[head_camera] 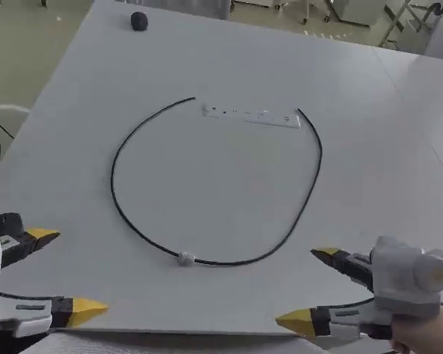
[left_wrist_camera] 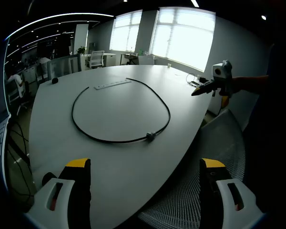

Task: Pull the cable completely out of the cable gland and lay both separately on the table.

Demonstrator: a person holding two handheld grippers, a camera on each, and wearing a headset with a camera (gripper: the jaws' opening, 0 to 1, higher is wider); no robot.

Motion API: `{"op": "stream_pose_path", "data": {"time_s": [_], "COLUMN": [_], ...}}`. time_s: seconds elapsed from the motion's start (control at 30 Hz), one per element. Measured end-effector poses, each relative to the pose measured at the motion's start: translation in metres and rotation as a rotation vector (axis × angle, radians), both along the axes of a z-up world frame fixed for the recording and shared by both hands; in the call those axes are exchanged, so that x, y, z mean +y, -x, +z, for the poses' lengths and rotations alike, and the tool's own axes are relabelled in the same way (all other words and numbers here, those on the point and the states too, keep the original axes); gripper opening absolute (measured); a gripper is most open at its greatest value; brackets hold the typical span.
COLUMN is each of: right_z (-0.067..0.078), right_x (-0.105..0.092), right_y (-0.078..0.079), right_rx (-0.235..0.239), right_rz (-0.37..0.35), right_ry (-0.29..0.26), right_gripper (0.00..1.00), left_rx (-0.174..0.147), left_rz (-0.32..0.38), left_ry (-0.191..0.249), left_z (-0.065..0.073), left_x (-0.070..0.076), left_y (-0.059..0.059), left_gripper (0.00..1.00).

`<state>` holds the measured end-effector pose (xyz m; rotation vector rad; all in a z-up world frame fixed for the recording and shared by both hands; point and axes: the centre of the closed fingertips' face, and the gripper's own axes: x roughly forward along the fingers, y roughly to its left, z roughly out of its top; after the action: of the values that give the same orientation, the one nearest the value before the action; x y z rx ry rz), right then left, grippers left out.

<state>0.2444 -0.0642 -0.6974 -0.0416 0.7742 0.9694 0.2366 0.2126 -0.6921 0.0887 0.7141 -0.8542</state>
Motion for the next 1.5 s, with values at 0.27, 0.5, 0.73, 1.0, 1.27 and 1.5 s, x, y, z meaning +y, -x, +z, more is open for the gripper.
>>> {"op": "stream_pose_path", "data": {"time_s": [0.27, 0.5, 0.73, 1.0, 1.27, 1.5], "right_z": [0.001, -0.001, -0.003, 0.001, 0.0, 0.004], "right_x": [-0.003, 0.001, -0.002, 0.001, 0.005, 0.006], "right_y": [-0.004, 0.003, 0.007, 0.006, 0.005, 0.003], "right_rx": [-0.012, -0.005, -0.003, -0.002, -0.001, 0.0], "right_rz": [-0.007, -0.006, -0.008, -0.009, 0.014, 0.012], "right_ry": [0.002, -0.002, 0.003, -0.007, 0.01, 0.016], "right_gripper": [0.98, 0.98, 0.98, 0.98, 0.98, 0.99], "left_rx": [-0.011, 0.004, -0.005, -0.004, -0.005, -0.02], "left_rz": [-0.005, -0.031, -0.035, -0.04, -0.046, -0.053], "left_ry": [-0.031, -0.048, -0.031, -0.027, -0.026, -0.015], "left_z": [-0.004, -0.007, -0.004, -0.003, -0.002, 0.001], "left_x": [0.0, -0.003, -0.008, -0.008, -0.01, -0.013], "left_y": [-0.002, 0.003, 0.005, 0.009, 0.01, 0.008], "left_gripper": [0.91, 0.85, 0.9, 0.91, 0.89, 0.9]}}
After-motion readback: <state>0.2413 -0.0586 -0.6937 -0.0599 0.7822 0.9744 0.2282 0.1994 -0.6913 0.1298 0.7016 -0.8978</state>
